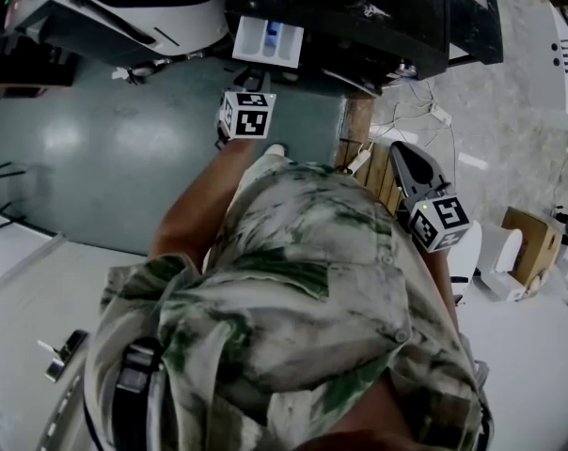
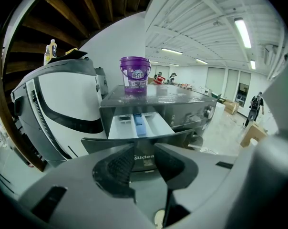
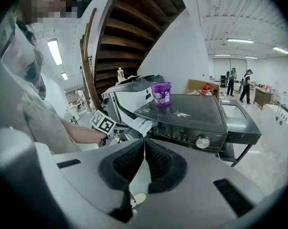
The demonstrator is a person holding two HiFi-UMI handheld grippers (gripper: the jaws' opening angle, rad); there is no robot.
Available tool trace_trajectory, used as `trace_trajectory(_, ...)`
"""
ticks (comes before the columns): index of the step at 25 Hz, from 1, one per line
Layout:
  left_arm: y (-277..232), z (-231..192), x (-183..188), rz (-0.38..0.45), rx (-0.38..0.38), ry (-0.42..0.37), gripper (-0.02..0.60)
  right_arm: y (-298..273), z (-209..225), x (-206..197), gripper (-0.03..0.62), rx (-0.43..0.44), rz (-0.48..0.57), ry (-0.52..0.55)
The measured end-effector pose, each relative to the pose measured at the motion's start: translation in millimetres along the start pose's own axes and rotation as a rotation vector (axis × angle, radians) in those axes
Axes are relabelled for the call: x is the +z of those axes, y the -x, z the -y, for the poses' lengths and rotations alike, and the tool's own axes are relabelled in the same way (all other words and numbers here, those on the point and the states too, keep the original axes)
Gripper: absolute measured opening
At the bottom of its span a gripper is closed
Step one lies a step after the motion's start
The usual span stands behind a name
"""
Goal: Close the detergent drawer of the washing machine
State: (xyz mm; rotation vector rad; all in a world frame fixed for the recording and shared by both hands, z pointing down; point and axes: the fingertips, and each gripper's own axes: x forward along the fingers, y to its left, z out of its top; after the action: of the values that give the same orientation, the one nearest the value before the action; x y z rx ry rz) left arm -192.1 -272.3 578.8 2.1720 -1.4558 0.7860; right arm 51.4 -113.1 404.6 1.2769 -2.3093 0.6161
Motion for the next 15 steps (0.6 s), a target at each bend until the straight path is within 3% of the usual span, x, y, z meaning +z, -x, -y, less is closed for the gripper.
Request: trace_trajectory(15,-13.9,-3.3,9.6,0.006,-0.006,-0.007,0.144,2.8,4.9,-3.4,0.031,-0.026,-0.001,-0.01)
